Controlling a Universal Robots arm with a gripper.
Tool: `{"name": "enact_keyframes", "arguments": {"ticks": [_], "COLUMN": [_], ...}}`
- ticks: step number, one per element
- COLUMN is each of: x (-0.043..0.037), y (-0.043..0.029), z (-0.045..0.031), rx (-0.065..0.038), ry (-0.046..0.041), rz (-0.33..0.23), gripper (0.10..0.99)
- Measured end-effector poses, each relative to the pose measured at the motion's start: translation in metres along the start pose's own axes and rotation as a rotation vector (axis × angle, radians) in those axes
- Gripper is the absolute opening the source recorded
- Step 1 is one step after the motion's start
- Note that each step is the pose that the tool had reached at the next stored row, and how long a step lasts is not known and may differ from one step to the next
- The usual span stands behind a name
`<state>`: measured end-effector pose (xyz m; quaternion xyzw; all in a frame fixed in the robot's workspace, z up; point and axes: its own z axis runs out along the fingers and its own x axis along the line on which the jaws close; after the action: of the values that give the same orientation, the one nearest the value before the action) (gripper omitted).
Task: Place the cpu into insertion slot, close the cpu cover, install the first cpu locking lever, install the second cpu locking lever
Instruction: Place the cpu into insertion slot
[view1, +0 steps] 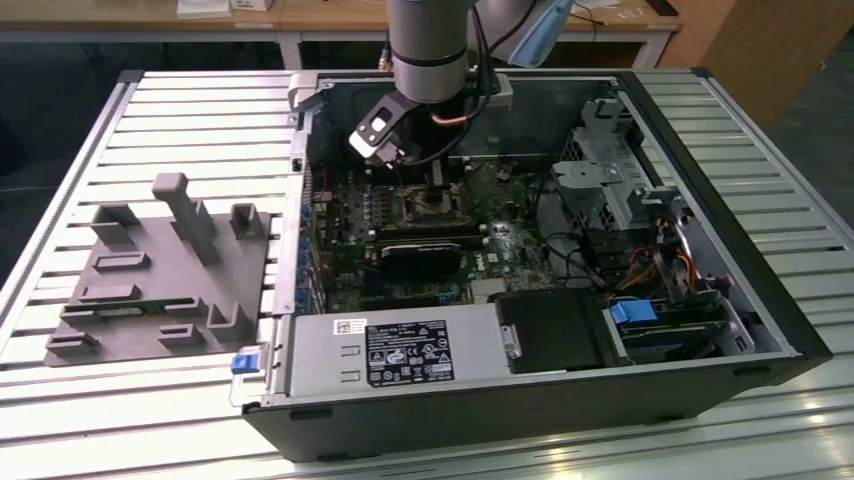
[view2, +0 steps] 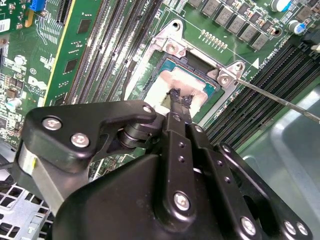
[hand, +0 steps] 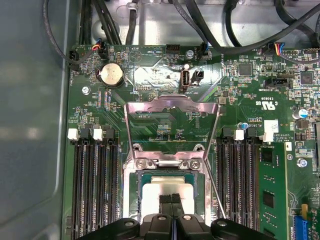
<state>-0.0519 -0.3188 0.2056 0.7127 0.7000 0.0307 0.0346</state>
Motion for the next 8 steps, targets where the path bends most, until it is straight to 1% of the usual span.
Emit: {"name": "enact_keyframes", "arguments": {"ticks": [3,5,8], "x": [-0.0001,0.0,0.0], "y": [0.0,0.0002,0.0008], "z": [-0.0004,-0.0022,-0.009], "rx": [0.0,0.0,0.0], "ry": [-0.0003,-0.0002,0.0009], "rz": [0.0,0.0,0.0], "gripper": [0.102,0.102,0.102]}}
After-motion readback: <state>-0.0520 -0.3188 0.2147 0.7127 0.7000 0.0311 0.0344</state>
